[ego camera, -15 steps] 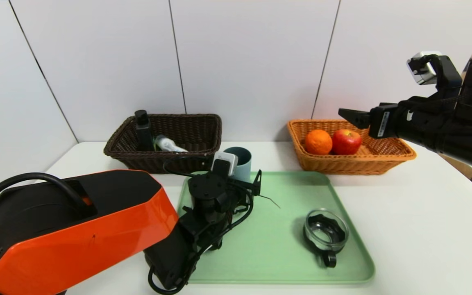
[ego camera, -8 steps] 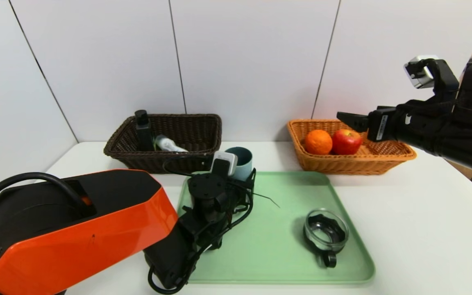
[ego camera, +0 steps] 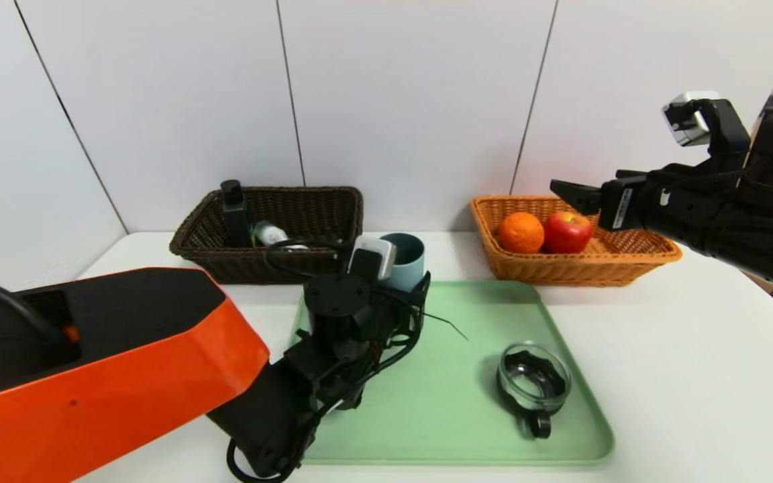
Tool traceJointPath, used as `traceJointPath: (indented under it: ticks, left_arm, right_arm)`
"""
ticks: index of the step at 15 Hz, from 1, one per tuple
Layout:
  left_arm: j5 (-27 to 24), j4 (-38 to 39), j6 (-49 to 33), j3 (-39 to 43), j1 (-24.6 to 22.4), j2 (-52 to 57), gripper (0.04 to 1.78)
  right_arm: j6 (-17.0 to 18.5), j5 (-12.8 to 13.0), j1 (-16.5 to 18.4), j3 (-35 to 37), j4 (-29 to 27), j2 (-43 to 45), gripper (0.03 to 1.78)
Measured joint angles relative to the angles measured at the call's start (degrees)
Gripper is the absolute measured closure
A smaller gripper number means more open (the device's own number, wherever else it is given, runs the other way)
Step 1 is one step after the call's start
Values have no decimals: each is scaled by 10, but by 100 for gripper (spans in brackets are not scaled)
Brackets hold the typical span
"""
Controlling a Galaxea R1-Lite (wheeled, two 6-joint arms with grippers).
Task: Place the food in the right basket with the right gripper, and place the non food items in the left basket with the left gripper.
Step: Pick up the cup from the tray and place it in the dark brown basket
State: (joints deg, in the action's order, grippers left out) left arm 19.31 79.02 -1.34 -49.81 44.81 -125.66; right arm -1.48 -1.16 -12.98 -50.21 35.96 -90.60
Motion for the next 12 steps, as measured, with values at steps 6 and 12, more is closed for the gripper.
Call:
traceJointPath:
  ticks: [6,12]
  left_arm:
    - [-13,-241,-53,-97,11,159,68]
    - [-26,-520,-55,-257,-115,238,68]
  right_arm:
    - [0,0,0,0,0,-1,11]
    - [-3,6,11,-20,-52,0,11]
